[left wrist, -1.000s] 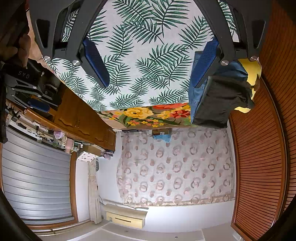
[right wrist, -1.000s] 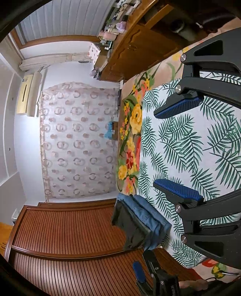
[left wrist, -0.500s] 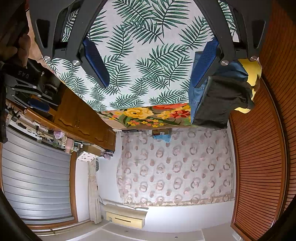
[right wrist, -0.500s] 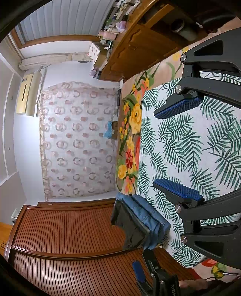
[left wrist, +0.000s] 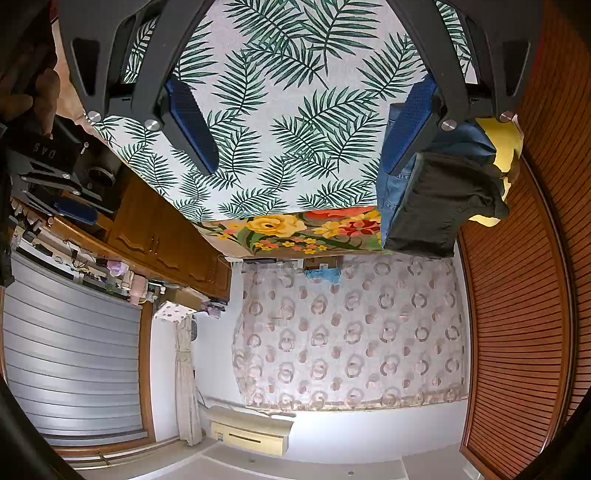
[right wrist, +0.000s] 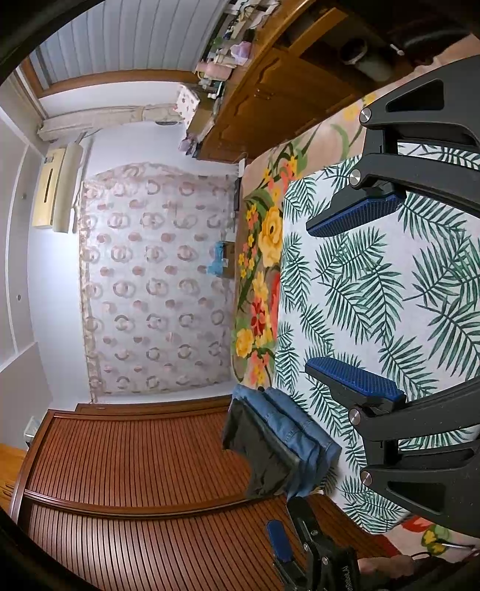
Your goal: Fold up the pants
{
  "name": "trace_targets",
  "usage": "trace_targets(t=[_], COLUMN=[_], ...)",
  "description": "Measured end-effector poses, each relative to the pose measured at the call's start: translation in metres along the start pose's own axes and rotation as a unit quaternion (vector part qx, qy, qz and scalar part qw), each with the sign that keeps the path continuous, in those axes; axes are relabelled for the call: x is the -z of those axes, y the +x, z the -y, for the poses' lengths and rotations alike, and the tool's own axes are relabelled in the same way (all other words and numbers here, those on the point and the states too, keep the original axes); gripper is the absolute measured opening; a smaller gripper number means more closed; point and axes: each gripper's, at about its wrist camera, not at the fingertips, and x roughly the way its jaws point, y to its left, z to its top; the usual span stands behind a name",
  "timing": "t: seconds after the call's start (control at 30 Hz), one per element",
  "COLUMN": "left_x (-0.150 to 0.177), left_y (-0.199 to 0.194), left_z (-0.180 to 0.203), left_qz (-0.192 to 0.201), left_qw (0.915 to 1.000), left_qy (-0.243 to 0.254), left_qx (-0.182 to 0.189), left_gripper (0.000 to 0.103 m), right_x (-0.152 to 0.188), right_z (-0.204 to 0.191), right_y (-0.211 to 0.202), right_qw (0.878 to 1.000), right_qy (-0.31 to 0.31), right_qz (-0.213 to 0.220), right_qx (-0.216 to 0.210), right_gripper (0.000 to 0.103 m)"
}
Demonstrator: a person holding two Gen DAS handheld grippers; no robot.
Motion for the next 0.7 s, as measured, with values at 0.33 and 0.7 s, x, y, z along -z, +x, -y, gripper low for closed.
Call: trace_targets(t=[0.33,0.7], left_x=[0.0001,-0.0003], left_y=[-0.0003,-0.0001], left_z=[-0.0005,-0.0008], left_qz=[0.000,0.000], left_qw=[1.0000,1.0000], left_qy=[-0.001,-0.001], left_qx=[0.000,0.000], left_gripper=[0.090,0.090], right_x=[0.0007,0.0012], right_z=[-0.0007,-0.0012], right_y=[0.0003,0.0004], right_qw=[1.000,1.000], right_qy=[0.000,0.000], right_qz=[-0.001,-0.002], right_qx=[-0.001,-0.001], right_gripper=[0.069,0.069])
